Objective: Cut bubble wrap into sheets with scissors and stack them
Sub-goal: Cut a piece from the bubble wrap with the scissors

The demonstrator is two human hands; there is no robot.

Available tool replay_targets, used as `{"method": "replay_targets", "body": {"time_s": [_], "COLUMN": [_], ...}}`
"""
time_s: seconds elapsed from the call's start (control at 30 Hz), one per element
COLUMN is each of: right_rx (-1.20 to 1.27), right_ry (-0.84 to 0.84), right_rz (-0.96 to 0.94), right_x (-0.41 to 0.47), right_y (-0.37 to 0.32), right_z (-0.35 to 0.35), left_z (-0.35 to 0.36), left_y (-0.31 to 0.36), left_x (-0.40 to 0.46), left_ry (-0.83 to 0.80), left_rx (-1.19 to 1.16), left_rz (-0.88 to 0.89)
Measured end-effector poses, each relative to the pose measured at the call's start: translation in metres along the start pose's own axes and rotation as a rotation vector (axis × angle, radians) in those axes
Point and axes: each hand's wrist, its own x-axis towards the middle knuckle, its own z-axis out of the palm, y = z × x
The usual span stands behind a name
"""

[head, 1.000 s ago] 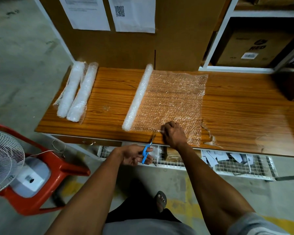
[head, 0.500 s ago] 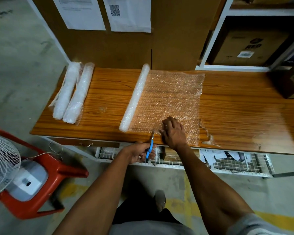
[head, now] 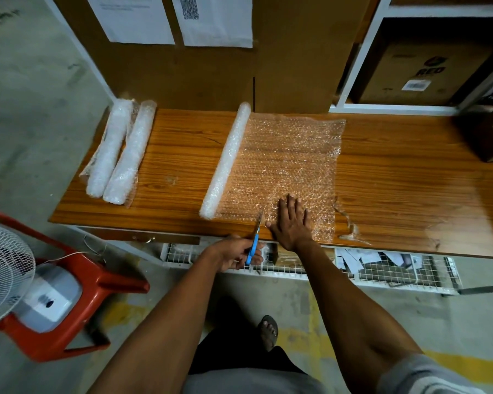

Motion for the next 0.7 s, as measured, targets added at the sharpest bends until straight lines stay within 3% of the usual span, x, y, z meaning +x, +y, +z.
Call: {"method": "replay_targets", "body": {"time_s": [0.2, 0.43, 0.7], "right_rx": [-0.002, 0.011, 0.001], "right_ry": [0.001, -0.006, -0.016], "right_rz": [-0.001, 0.014, 0.011], "right_x": [-0.002, 0.0, -0.004], "right_y": [-0.001, 0.003, 0.004], "right_z": [-0.003, 0.0, -0.006], "left_z": [0.0, 0.001, 0.002], "left_y": [-0.004, 0.008, 0.015], "left_x": [-0.003, -0.005, 0.004], "left_ry": [0.007, -0.068, -0.018], "left_rx": [-0.05, -0.055, -0.028], "left_rz": [0.035, -0.052, -0.079]}}
